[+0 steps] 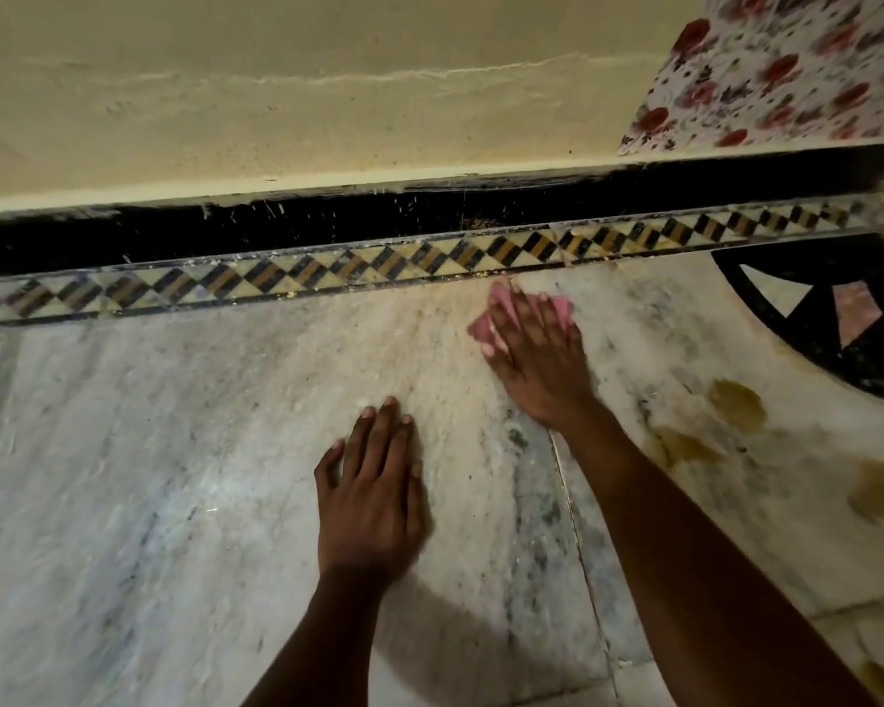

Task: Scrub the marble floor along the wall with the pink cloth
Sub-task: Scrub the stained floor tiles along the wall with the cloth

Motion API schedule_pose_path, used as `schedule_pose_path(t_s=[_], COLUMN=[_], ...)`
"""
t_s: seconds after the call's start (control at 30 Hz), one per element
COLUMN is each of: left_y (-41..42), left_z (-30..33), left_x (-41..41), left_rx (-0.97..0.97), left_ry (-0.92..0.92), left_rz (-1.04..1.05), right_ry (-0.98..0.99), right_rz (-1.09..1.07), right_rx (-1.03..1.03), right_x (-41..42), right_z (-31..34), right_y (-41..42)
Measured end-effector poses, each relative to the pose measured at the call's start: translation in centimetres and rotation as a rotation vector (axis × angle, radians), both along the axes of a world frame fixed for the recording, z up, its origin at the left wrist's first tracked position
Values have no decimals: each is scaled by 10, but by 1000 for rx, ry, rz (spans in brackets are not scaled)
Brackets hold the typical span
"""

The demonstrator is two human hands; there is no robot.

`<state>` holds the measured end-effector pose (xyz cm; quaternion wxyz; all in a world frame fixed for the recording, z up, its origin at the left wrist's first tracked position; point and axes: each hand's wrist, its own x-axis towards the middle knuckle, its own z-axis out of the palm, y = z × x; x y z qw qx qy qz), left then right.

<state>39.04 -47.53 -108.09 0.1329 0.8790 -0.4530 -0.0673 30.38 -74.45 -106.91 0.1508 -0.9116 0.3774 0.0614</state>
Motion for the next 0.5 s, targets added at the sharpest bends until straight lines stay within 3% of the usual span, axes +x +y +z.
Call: schedule_pose_path(t_s=[0.13,0.27,0.33,0.5], left_y=[0,0,0,-1], left_z=[0,-5,-5,-1], left_x=[-1,1,1,0], left_rx=[-13,-36,-29,-29], left_ry=[0,-36,-55,-62], left_rz=[-3,-1,-10,-12], right_ry=[-6,-45,-32,-9], right_rz=[-336,-738,-668,-43], right_rx=[12,-1,64,48], right_x=[-41,19,58,60], right_z=[1,3,7,7], right_y=[8,-49,-65,20])
